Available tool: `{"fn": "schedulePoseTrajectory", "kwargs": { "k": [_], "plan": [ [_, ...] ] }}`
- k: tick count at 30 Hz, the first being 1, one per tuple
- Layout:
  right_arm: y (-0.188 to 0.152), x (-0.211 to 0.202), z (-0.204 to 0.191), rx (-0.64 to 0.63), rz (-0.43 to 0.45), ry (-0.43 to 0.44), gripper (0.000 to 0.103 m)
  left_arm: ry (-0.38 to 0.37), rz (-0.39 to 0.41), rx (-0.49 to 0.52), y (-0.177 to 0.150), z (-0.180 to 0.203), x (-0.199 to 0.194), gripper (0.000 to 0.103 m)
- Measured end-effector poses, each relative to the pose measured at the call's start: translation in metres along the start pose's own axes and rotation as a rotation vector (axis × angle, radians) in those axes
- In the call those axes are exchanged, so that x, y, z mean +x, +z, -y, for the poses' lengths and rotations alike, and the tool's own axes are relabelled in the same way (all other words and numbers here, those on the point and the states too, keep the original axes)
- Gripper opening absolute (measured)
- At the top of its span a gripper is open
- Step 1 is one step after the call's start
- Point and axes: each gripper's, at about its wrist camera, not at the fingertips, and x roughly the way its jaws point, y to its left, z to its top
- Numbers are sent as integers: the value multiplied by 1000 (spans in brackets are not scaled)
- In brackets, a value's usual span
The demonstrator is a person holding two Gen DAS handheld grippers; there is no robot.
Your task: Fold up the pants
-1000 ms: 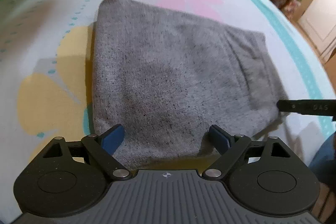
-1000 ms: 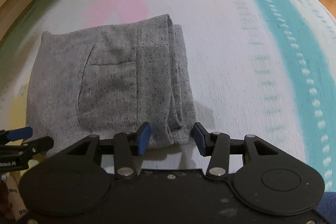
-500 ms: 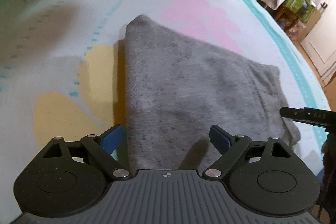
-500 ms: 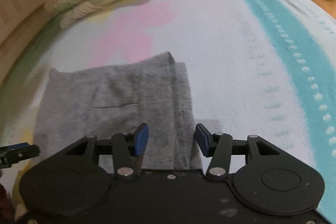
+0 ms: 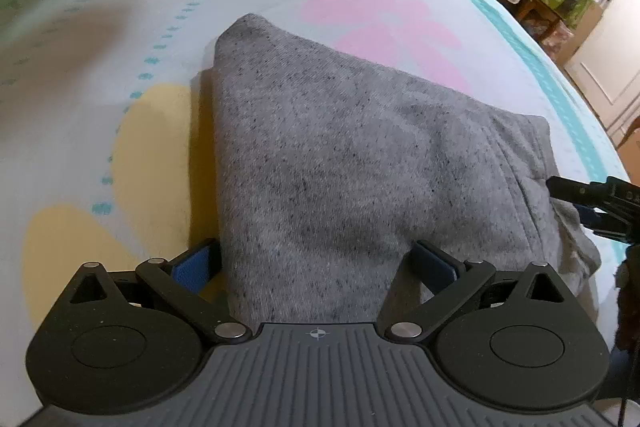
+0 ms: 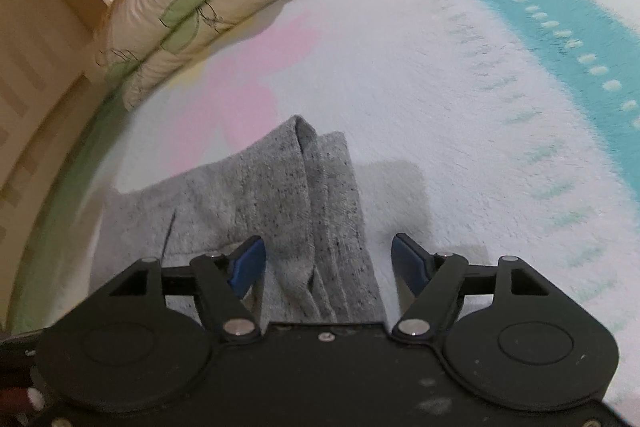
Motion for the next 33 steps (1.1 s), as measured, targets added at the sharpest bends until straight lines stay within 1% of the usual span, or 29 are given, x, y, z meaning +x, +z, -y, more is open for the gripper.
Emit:
{"fn": "schedulePoseTrajectory", "kwargs": {
  "k": [6, 8, 10, 13, 14, 15, 16, 17, 18, 20, 22, 24, 25, 27, 30, 33],
  "plan": [
    [3, 4, 9, 39, 29, 77, 79, -29, 9, -16, 6, -4, 4, 102],
    [6, 9, 11, 32, 7, 130, 79, -35, 8, -25, 9, -5, 6, 102],
    [9, 19, 2, -26, -23, 152, 78, -40, 2, -37, 11, -6, 6, 102],
    [5, 21, -15, -127, -43, 133, 72, -52, -15, -56, 15, -9, 6, 102],
    [4, 21, -20, -153, -49, 127, 63, -56, -17, -69, 17, -11, 7, 100],
    [3, 21, -24, -177, -55, 115, 57, -57, -14, -85, 18, -13, 6, 97],
    [2, 19, -30, -201, -59, 102, 49, -55, 2, -99, 18, -14, 3, 69],
    [1, 18, -35, -219, -62, 94, 38, -58, 26, -107, 18, -14, -1, 32],
    [1, 17, -40, -233, -72, 88, 35, -53, 42, -122, 17, -14, -4, 26],
    [0, 12, -55, -286, -81, 57, 31, -42, 60, -126, 13, -13, -9, 17],
    [-2, 5, -72, -364, -79, 21, 30, -15, 99, -93, 9, -6, -18, 12],
    [0, -2, -88, -413, -68, 3, 29, 0, 142, -68, 7, -1, -30, 10],
    [2, -6, -93, -427, -61, 6, 29, -10, 168, -63, 6, -1, -38, 9],
    [7, -15, -109, -466, -38, 26, 28, -13, 200, -57, 7, -1, -51, 9],
    [14, -20, -136, -514, -20, 75, 28, 41, 271, -17, 12, -9, -75, 9],
    [20, -15, -176, -564, -4, 140, 28, 92, 309, -47, 21, -34, -98, 9]
  ]
}}
